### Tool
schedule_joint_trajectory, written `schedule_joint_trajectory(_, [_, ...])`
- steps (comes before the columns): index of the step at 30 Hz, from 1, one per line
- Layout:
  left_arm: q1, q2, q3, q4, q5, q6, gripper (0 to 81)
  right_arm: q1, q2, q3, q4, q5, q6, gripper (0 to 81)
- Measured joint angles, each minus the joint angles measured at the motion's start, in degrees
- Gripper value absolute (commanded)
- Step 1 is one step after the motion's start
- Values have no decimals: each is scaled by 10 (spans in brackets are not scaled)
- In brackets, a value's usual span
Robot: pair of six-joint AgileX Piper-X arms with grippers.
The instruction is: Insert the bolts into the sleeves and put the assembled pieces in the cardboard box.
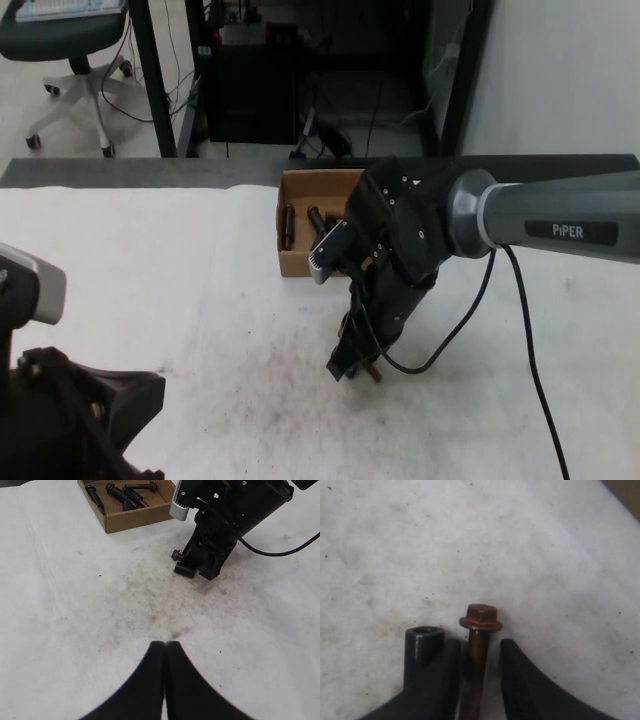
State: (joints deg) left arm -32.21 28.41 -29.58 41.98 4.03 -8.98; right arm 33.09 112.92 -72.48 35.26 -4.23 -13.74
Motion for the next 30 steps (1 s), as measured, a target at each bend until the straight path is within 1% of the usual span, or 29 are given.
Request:
schedule_joint_trajectory(8, [0,0,0,0,0,0,3,0,2,0,-20,0,0,270])
schedule_joint_trajectory(10, [0,0,0,0,0,0,3,0,3,0,-26,0,0,255])
schedule_joint_trajectory(15, [0,0,0,0,0,0,3,1,3,0,-30,0,0,170])
schedule_joint_trajectory(18, [0,0,0,0,0,0,3,1,3,0,-32,0,0,84])
schedule_joint_trajectory(20, [0,0,0,0,0,0,3,1,3,0,-33,0,0,8])
schedule_joint_trajectory(26, [0,0,0,0,0,0,3,1,3,-2,-30,0,0,8])
schedule_joint_trajectory(30, [0,0,0,0,0,0,3,3,0,-28,32,0,0,8])
